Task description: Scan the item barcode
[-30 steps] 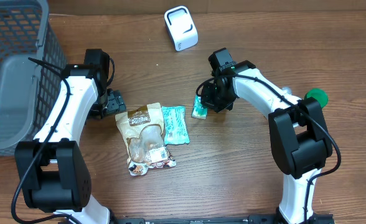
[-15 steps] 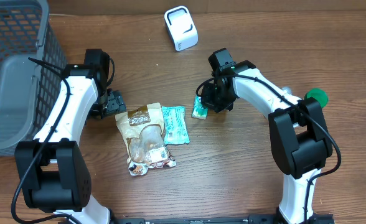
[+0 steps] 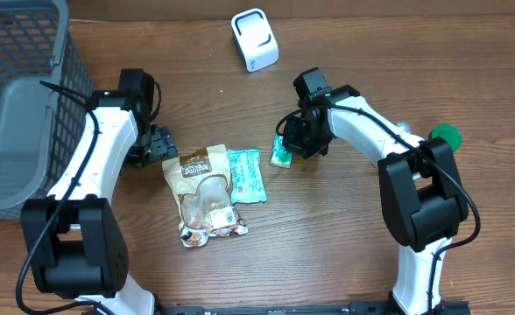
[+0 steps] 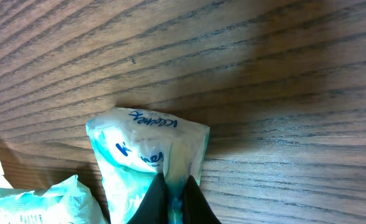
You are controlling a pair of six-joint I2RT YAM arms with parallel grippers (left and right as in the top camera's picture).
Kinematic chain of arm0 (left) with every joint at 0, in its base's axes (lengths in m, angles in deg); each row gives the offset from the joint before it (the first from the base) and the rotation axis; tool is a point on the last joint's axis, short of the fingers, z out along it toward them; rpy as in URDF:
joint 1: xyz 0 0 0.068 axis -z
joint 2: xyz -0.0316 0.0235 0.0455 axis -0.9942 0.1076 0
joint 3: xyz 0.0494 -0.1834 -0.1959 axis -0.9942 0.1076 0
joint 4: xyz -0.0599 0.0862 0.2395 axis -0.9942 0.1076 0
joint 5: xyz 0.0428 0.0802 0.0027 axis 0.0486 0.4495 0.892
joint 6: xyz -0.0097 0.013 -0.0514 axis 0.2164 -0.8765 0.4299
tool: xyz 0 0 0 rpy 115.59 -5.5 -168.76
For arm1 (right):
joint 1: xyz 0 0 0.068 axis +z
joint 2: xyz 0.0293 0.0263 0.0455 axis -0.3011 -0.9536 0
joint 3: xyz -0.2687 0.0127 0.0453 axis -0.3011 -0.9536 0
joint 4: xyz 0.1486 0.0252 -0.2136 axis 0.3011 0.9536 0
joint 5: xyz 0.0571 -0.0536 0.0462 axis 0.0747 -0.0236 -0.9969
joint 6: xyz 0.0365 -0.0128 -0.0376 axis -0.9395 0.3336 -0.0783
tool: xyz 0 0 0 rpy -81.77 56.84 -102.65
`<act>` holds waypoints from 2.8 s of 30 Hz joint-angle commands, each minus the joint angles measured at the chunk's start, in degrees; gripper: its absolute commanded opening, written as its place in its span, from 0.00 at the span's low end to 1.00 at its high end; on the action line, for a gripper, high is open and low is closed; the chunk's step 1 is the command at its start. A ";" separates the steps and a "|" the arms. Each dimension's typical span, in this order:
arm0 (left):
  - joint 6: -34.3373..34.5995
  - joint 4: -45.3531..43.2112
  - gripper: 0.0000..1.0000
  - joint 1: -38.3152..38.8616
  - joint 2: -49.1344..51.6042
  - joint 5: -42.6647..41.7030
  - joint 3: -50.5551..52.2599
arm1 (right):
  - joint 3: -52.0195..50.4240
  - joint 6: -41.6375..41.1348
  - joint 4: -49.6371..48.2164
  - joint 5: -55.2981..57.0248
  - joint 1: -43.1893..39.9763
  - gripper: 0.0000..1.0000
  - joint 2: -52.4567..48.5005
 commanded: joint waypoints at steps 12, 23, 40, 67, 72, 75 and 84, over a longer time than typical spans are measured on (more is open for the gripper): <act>0.42 -0.07 1.00 -0.20 0.61 1.16 -0.02 | 1.31 0.13 2.23 1.95 0.42 0.04 6.99; 0.39 -0.07 1.00 -0.20 0.61 1.16 -0.02 | 1.31 0.52 6.64 1.95 0.42 0.04 13.86; 0.39 -0.07 1.00 -0.20 0.61 1.18 -0.02 | 4.07 0.55 9.97 1.92 0.48 0.04 13.88; 0.39 -0.07 1.00 -0.20 0.61 1.16 -0.02 | 5.07 3.34 12.20 1.05 1.81 0.04 13.88; 0.39 -0.07 1.00 -0.20 0.61 1.16 -0.02 | 5.07 3.34 12.20 1.05 1.81 0.04 13.88; 0.39 -0.07 1.00 -0.20 0.61 1.16 -0.02 | 5.05 3.34 12.17 1.05 1.81 0.04 13.88; 0.39 -0.07 1.00 -0.20 0.61 1.16 -0.02 | 5.05 3.34 11.78 1.05 1.81 0.04 13.88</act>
